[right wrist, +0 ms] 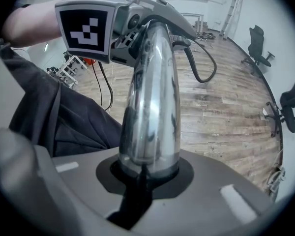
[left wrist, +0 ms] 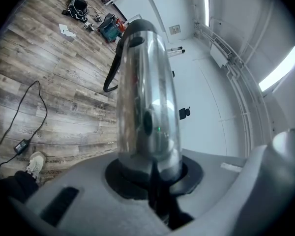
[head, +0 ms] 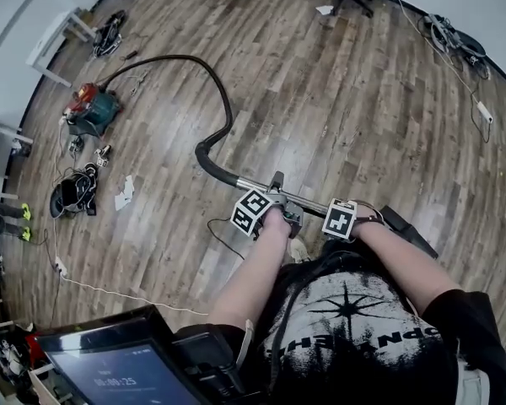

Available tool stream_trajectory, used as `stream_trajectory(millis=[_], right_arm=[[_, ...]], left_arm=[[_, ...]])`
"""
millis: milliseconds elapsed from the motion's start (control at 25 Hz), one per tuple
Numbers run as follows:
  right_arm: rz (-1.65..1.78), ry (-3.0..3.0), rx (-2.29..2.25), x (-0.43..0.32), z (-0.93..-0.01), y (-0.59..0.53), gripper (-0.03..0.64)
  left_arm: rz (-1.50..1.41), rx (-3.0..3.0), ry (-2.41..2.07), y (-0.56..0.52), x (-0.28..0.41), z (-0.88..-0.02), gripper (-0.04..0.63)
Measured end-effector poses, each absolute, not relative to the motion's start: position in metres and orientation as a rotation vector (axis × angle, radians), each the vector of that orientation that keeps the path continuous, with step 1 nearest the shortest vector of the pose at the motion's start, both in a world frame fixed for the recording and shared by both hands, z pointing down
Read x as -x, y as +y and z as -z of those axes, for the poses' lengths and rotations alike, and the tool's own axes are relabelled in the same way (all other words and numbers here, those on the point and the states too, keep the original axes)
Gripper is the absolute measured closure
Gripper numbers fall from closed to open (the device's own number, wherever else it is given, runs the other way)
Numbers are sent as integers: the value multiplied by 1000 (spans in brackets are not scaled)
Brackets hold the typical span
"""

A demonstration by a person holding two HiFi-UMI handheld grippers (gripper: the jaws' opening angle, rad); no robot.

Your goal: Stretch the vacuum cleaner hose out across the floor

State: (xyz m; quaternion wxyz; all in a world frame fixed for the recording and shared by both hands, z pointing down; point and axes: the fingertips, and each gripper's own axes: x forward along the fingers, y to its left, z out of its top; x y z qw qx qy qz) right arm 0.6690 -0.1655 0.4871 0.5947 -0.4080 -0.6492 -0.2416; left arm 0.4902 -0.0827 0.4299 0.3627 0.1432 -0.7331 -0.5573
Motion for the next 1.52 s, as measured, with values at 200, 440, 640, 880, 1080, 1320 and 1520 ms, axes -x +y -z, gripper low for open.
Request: stream_trajectory(millis=[200, 440, 640, 880, 1080, 1320, 1520], right_arm=[[584, -1520, 974, -675, -478, -176, 553], [616, -1451, 1002, -706, -474, -220, 552], [637, -1421, 1044, -744, -477, -270, 552], [629, -1463, 1159, -797, -480, -321, 552], [609, -1404, 1178, -850, -487, -358, 553], [574, -1362, 1140, -896, -496, -375, 552], [544, -1450, 1123, -908, -503, -375, 551]], left_arm=[[1443, -360, -1922, -90, -499, -416, 545], [1455, -307, -1982, -112, -526, -406, 543], [1469, -250, -2009, -153, -567, -409, 541], [1470, -184, -2005, -214, -634, -415, 541], [1450, -132, -1996, -245, -684, -426, 541], [1420, -128, -1966, -258, -721, -436, 541], [1396, -192, -1924, -278, -738, -447, 543]])
